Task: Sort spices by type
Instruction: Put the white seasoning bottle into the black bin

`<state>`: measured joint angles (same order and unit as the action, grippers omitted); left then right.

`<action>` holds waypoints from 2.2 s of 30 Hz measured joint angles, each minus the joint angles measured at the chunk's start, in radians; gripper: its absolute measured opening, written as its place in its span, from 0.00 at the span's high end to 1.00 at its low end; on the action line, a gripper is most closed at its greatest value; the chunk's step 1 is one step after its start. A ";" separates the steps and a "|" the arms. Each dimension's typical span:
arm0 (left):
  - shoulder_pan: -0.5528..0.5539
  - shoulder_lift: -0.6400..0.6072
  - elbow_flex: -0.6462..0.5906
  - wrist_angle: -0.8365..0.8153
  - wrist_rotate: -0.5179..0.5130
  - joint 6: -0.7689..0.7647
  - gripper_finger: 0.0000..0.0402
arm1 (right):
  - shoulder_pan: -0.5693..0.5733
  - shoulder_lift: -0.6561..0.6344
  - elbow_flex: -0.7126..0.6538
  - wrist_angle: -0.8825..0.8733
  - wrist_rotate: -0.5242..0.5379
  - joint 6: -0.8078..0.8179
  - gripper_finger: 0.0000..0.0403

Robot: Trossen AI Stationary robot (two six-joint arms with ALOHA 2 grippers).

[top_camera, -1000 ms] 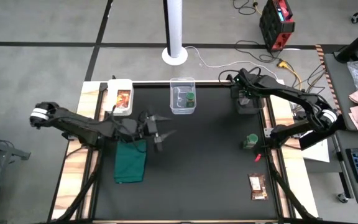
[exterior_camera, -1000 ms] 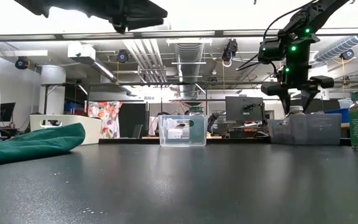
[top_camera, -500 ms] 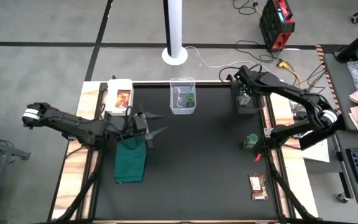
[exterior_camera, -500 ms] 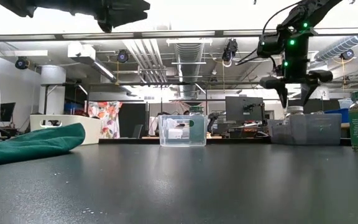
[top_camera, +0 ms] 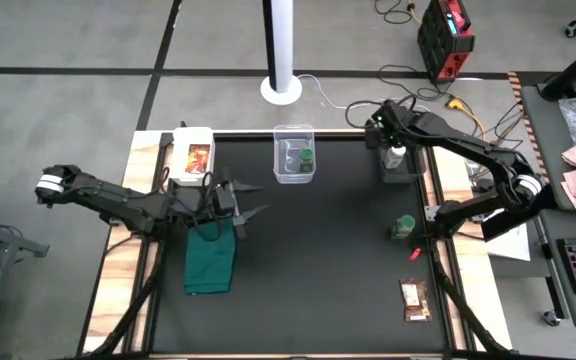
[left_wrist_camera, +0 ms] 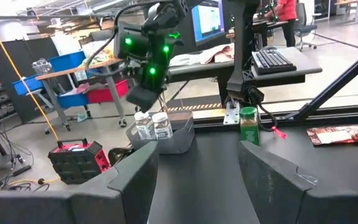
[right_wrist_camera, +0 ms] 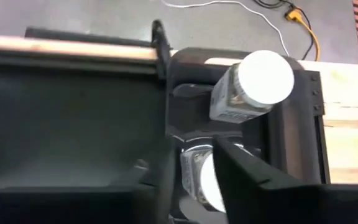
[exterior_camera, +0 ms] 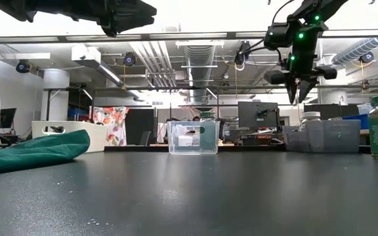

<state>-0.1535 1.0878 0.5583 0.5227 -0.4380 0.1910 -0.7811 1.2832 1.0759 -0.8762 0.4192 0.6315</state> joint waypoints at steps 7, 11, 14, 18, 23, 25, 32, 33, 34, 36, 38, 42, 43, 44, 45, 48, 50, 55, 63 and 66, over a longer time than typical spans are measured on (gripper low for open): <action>0.000 0.008 0.000 0.009 0.000 0.005 0.49 | 0.032 0.069 -0.001 0.000 0.000 -0.041 0.96; 0.000 0.009 0.000 0.009 0.000 0.003 0.49 | 0.046 0.103 -0.001 -0.002 0.000 -0.041 0.98; 0.000 0.009 -0.004 0.008 -0.003 0.003 0.49 | 0.057 0.114 -0.001 -0.006 -0.001 -0.041 0.98; 0.000 0.012 -0.004 0.008 -0.050 0.002 0.49 | 0.057 0.121 -0.001 -0.022 0.000 -0.041 0.98; 0.001 0.018 -0.005 0.008 -0.078 0.002 0.49 | 0.057 0.122 -0.001 -0.063 0.025 -0.036 0.98; 0.001 0.021 -0.005 0.008 -0.078 0.001 0.49 | 0.057 0.122 -0.001 -0.090 0.026 -0.029 0.98; 0.001 0.022 -0.005 0.007 -0.078 0.001 0.49 | 0.057 0.122 -0.001 -0.153 0.027 -0.029 0.98; 0.001 0.022 -0.005 0.007 -0.078 0.001 0.49 | 0.057 0.122 -0.001 -0.163 0.027 -0.029 0.98; 0.001 0.022 -0.005 0.004 -0.078 0.001 0.49 | 0.057 0.122 -0.001 -0.175 0.027 -0.029 0.98; 0.001 0.022 -0.005 -0.004 -0.078 -0.001 0.49 | 0.057 0.122 -0.001 -0.202 0.027 -0.029 0.98; 0.000 0.022 -0.005 -0.008 -0.078 -0.003 0.49 | 0.057 0.122 -0.001 -0.229 0.027 -0.029 0.98; 0.000 0.022 -0.005 -0.011 -0.078 -0.009 0.49 | 0.057 0.121 -0.001 -0.274 0.043 -0.021 0.98; 0.000 0.022 -0.005 -0.012 -0.078 -0.010 0.49 | 0.057 0.121 -0.001 -0.286 0.053 -0.015 0.98; 0.000 0.022 -0.005 -0.015 -0.078 -0.011 0.49 | 0.057 0.120 -0.001 -0.300 0.057 -0.008 0.98; 0.000 0.022 -0.005 -0.017 -0.078 -0.013 0.49 | 0.057 0.120 -0.001 -0.311 0.059 -0.003 0.98; 0.000 0.022 -0.005 -0.017 -0.078 -0.017 0.49 | 0.057 0.120 -0.001 -0.323 0.082 0.006 0.98; 0.000 0.022 -0.005 -0.017 -0.078 -0.016 0.49 | 0.057 0.120 -0.001 -0.329 0.083 0.006 0.98; 0.000 0.022 -0.005 -0.019 -0.079 -0.017 0.49 | 0.057 0.119 -0.001 -0.326 0.086 0.008 0.98; 0.000 0.022 -0.005 -0.023 -0.078 -0.017 0.49 | 0.057 0.119 -0.001 -0.339 0.106 0.005 0.98; 0.000 0.022 -0.005 -0.024 -0.078 -0.017 0.49 | 0.057 0.119 -0.001 -0.361 0.106 0.005 0.98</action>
<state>-0.1535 1.1099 0.5529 0.4992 -0.5163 0.1738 -0.7242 1.4017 1.0744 -1.2377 0.5255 0.6365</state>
